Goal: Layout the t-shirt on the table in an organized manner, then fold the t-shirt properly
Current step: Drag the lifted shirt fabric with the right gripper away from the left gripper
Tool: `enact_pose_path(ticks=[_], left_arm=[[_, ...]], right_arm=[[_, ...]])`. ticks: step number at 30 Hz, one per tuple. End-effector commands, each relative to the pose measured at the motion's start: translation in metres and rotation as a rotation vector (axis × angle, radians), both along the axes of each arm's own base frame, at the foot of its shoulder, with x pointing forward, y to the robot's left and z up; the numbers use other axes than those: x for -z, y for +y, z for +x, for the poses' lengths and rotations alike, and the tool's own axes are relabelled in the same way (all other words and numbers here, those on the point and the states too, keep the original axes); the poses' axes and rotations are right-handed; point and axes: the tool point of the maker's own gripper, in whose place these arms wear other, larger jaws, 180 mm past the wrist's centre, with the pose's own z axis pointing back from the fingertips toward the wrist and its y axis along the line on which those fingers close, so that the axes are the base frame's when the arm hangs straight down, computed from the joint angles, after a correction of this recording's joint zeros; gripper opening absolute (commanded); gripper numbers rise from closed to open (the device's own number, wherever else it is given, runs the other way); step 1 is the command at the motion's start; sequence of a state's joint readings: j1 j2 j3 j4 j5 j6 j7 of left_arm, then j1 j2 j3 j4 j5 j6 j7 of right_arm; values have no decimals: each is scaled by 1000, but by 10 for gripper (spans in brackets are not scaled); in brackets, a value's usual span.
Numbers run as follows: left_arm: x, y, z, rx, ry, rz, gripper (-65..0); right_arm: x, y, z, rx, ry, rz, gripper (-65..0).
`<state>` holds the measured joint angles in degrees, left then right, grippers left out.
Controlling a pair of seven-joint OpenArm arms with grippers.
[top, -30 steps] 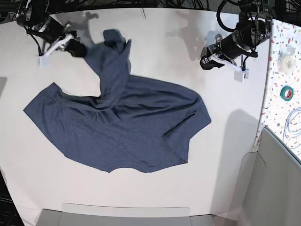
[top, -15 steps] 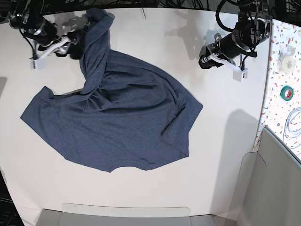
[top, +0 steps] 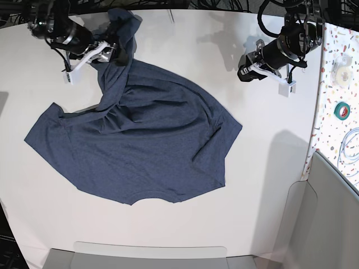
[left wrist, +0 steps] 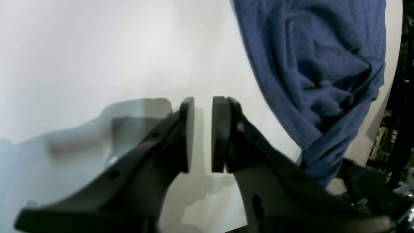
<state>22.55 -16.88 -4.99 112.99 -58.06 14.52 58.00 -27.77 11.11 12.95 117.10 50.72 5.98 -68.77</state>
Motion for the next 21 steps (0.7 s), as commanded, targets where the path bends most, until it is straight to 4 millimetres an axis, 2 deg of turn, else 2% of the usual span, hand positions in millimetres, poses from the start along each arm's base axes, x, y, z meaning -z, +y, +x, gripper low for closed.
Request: enact_pose_path(ticks=[1, 5, 7, 8, 12, 17, 21], left_arm=[[-7, 4, 4, 7, -29, 10, -547], [-3, 5, 2, 2, -14, 9, -547], [-1, 6, 2, -1, -9, 9, -547], [1, 7, 1, -2, -4, 9, -547], [1, 7, 2, -4, -5, 11, -547], [0, 8, 2, -4, -8, 12, -547], [0, 8, 3, -4, -11, 14, -547]], right_arm=[[-4, 3, 3, -8, -16, -9, -142], [6, 14, 3, -66, 8, -90, -145], [10, 18, 3, -95, 6, -122, -186], [11, 19, 4, -105, 5, -138, -249], [10, 20, 9, -105, -10, -147, -650], [5, 21, 15, -106, -30, -130, -650], [-8, 8, 26, -53, -81, -83, -650]])
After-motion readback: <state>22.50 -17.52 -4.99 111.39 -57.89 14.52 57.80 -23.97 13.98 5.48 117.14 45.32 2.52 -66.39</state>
